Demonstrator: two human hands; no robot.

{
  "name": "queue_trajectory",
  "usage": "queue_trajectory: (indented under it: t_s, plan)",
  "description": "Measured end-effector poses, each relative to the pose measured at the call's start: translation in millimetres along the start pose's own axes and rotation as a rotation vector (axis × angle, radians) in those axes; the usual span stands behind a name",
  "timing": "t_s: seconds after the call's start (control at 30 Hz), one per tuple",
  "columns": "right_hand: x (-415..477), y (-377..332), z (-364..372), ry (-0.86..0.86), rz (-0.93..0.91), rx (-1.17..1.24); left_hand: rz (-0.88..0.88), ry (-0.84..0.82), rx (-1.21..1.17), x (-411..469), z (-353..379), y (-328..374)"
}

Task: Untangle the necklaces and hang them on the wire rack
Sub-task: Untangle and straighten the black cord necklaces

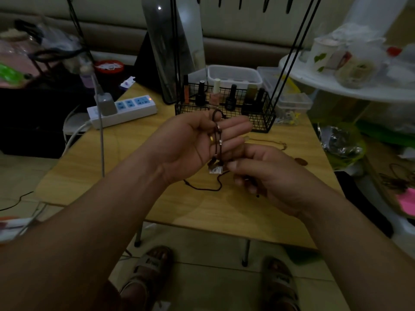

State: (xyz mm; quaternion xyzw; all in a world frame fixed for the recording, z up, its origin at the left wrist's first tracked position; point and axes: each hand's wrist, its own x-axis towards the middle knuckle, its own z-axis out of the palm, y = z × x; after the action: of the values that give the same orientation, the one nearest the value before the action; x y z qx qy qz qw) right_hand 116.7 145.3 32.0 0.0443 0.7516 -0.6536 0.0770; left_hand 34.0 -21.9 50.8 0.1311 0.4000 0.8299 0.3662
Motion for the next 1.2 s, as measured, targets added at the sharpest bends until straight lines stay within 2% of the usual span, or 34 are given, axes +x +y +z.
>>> queue_trajectory:
  t_s: [0.17, 0.33, 0.5, 0.73, 1.0, 1.2]
  plan:
    - [-2.4, -6.8, -9.4, 0.009, 0.007, 0.087, -0.013, -0.065, -0.114, -6.4, 0.4, 1.4]
    - [-4.5, -12.4, -32.4, 0.071, -0.021, 0.314, -0.01, -0.112, -0.143, -7.5, -0.5, 0.3]
    - [-9.3, -15.9, -43.1, -0.009, -0.036, 0.512, -0.014, -0.168, -0.111, -6.7, 1.9, -0.5]
    - [-14.6, -17.5, -42.0, -0.072, -0.015, 0.564, 0.036, -0.084, 0.031, -5.3, 0.8, -4.9]
    - [-21.4, -14.9, -39.3, -0.018, 0.071, 0.3, 0.07, 0.067, 0.312, -3.7, 4.1, -6.7]
    - [-19.0, -9.4, -32.1, 0.09, 0.083, 0.078, 0.128, 0.164, 0.93, -3.4, 4.8, -16.1]
